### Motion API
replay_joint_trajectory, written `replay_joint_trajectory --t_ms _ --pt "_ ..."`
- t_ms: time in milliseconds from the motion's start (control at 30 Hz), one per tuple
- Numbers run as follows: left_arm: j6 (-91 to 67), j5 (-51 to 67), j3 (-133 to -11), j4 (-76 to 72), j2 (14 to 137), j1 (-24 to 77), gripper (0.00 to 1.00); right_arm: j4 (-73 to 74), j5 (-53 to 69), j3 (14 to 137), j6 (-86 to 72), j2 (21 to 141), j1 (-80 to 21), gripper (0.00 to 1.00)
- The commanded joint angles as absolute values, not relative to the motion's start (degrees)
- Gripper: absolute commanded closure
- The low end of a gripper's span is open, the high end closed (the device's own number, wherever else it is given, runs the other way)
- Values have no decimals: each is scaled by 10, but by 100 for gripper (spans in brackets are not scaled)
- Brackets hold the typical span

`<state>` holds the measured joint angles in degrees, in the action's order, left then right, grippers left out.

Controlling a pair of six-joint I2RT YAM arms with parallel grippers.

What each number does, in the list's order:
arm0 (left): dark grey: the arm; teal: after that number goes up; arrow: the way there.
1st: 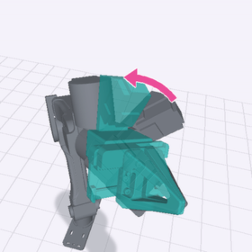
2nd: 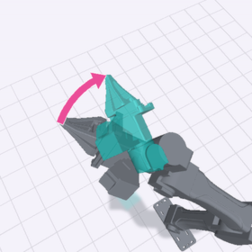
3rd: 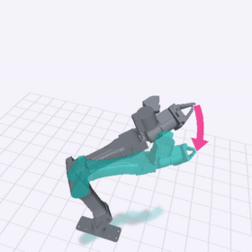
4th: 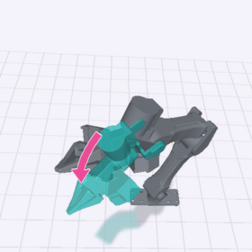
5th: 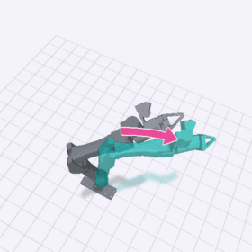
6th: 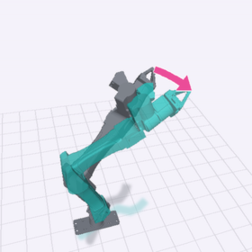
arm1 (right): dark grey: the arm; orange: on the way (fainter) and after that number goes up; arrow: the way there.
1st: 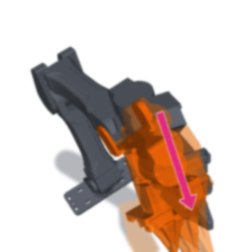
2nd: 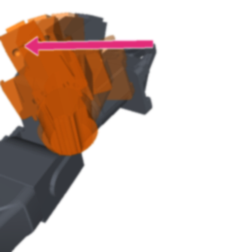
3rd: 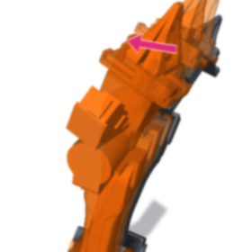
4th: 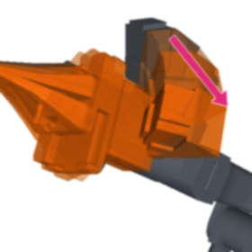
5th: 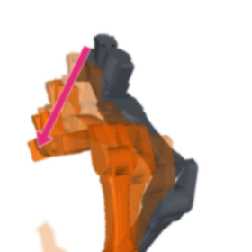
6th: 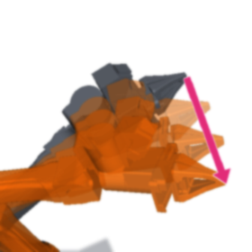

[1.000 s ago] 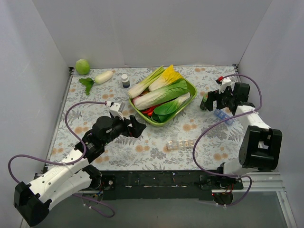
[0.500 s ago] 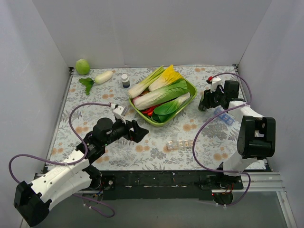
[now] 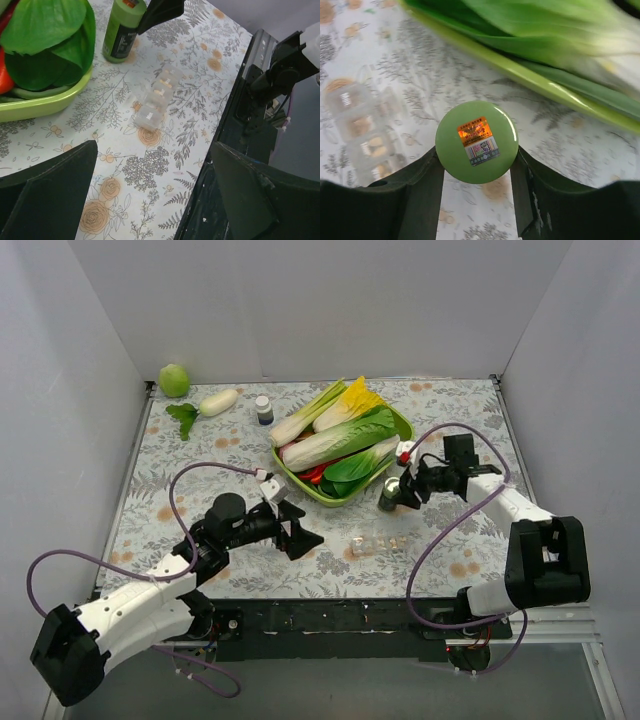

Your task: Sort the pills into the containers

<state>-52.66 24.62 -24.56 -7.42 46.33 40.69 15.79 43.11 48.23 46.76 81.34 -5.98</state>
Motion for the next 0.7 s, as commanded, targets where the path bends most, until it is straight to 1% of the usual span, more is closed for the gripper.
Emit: replay_joint_trajectory --t_ms 0,100,167,200,233,267,333,500,633,667 --pt "-471 251 -267 -105 508 444 2 188 478 452 535 801 -119 81" --pt "-431 230 -292 -105 559 472 2 190 470 446 536 806 -141 79" --pt "-414 218 -310 -110 587 482 2 204 472 457 538 809 -144 69" --pt "-396 214 -315 -112 598 489 2 247 475 466 567 811 -144 59" --pt "-387 214 -320 -116 622 492 2 263 476 475 573 814 -143 44" --pt "-377 213 -324 -122 632 496 2 277 476 491 578 813 -143 31" --pt "-349 218 -338 -141 662 499 2 318 478 504 595 807 -138 10" --pt "-272 257 -352 -211 718 505 2 337 528 506 601 771 -77 7" --pt "-222 269 -409 -221 790 506 2 327 563 479 606 718 -31 5" --pt "-206 272 -420 -223 802 507 2 303 576 469 602 708 -17 5"
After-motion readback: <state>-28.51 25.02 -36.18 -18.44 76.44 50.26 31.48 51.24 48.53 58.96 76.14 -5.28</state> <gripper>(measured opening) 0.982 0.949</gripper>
